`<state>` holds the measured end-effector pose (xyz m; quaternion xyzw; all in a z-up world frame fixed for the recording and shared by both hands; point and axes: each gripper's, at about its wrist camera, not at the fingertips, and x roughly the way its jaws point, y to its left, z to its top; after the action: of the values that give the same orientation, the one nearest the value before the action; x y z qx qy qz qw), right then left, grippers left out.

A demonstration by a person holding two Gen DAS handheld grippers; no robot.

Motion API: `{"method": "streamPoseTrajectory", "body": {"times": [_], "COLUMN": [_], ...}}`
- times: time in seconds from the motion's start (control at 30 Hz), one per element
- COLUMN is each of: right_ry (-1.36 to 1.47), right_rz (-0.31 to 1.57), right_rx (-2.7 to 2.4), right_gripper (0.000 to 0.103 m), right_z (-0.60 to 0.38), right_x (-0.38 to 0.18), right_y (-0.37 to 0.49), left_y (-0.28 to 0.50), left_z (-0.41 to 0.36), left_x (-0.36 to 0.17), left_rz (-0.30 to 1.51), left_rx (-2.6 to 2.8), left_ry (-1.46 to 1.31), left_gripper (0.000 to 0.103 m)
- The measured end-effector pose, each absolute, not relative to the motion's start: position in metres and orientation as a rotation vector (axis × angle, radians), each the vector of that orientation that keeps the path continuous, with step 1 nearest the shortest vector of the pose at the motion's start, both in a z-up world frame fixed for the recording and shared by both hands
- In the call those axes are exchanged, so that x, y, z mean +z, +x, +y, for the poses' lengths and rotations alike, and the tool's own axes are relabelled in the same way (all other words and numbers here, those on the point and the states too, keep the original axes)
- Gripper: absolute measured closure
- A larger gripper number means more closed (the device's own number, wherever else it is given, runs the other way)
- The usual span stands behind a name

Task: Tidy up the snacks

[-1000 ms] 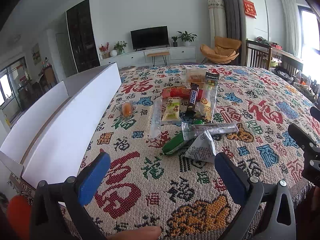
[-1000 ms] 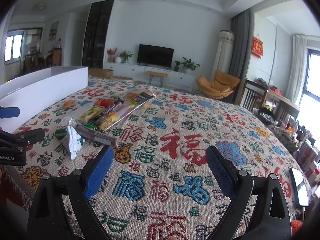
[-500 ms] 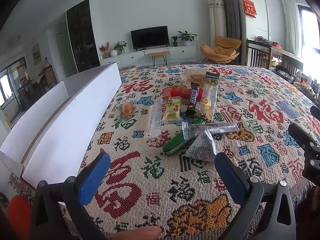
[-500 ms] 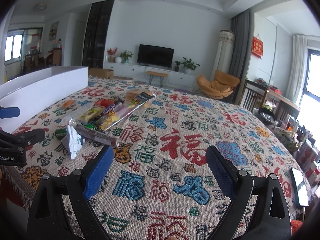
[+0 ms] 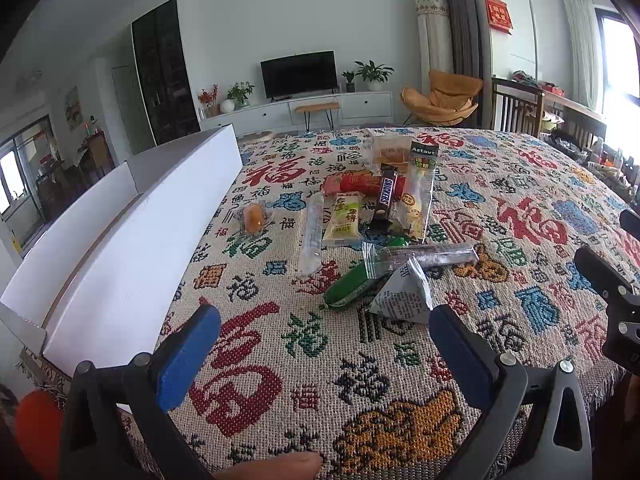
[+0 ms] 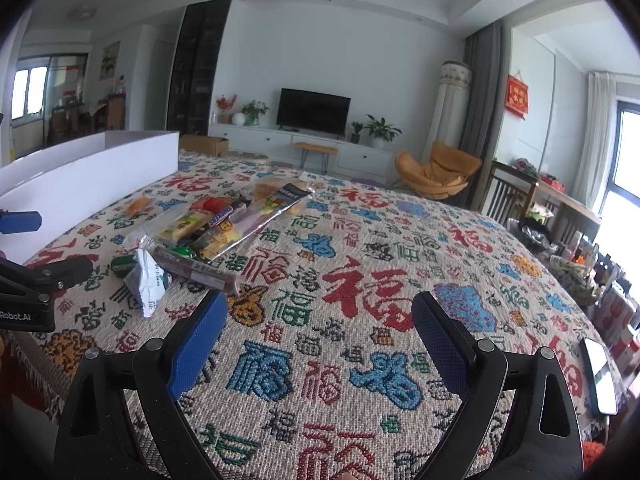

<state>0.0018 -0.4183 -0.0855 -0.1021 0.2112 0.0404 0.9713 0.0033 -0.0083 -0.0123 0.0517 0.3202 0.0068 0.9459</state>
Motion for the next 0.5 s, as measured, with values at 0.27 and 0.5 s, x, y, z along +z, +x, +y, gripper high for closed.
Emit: {"method": "streamPoseTrajectory", "body": {"times": [0.27, 0.5], "right_ry": [-0.207, -0.206], "right_rz": [0.426, 0.426], "right_rx": [0.081, 0.081], "right_gripper": [0.008, 0.008], "right_z": [-0.4181, -0.4178], "right_x": [-0.0856, -0.0857], "right_y": [0.0021, 0.002], "left_y": [0.0032, 0.003], "left_z": [-0.0093, -0.0097], "left_x": [-0.0126, -0.0137], "left_rz": [0.654, 0.656], "left_rx": [0.014, 0.015], "left_ry": [0.107, 0.106], "left_gripper": [0.0, 0.0]}}
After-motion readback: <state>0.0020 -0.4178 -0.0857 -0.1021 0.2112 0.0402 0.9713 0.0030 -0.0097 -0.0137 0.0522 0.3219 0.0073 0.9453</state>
